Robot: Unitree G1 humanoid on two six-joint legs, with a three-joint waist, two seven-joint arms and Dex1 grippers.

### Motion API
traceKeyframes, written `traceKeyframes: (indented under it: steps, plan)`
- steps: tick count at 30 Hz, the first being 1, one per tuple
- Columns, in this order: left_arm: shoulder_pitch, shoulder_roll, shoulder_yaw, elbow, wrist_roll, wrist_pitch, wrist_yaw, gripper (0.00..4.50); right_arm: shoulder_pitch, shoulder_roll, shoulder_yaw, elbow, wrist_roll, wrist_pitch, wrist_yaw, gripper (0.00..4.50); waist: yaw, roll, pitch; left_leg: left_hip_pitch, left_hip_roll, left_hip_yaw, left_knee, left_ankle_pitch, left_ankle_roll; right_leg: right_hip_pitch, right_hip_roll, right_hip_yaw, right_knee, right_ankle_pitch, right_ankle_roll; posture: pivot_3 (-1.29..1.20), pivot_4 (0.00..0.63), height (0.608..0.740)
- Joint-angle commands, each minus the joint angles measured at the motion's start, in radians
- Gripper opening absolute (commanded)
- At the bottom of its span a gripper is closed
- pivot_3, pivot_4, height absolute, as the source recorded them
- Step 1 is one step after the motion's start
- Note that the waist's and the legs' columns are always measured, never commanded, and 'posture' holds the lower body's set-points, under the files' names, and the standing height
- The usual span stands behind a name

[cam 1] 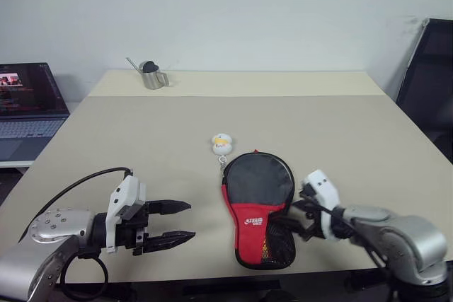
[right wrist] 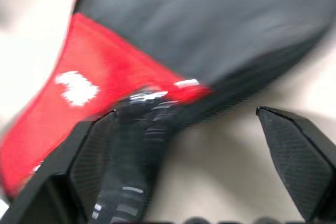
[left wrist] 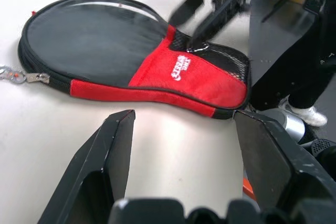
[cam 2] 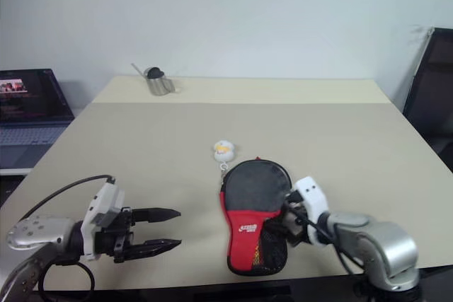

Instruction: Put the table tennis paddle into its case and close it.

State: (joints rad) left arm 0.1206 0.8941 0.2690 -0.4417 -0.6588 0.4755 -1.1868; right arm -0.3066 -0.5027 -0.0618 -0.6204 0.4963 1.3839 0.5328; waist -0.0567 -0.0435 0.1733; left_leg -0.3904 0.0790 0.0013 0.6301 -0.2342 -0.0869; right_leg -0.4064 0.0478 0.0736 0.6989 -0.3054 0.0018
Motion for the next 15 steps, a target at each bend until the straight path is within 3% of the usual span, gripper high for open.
traceKeyframes:
  steps: [1,5,15]
  plan:
    - [-0.004,-0.008,0.005,-0.022,0.0,-0.02,0.013,3.25,-0.037,-0.054,-0.007,0.037,0.019,-0.105,0.061,4.47,-0.003,0.0,0.0,0.0,0.001,0.0,-0.001,0.0,0.0,0.0,0.0,0.0,0.0,0.0,0.0,0.0,0.15,0.74]
    - [-0.001,-0.016,0.01,-0.028,-0.001,-0.022,0.031,3.25,-0.073,-0.072,0.003,0.092,0.021,-0.176,0.086,4.47,-0.003,0.001,0.001,-0.002,0.001,-0.002,-0.002,0.0,0.0,-0.002,0.001,-0.001,0.0,-0.001,-0.003,0.0,0.15,0.74]
    - [-0.038,-0.038,0.03,-0.017,-0.01,-0.001,0.125,3.25,-0.236,0.089,0.155,0.253,-0.009,-0.453,0.129,4.47,0.0,0.001,0.001,-0.005,0.001,-0.002,-0.001,0.0,0.0,-0.004,0.001,-0.002,0.0,-0.001,-0.002,0.0,0.15,0.74]
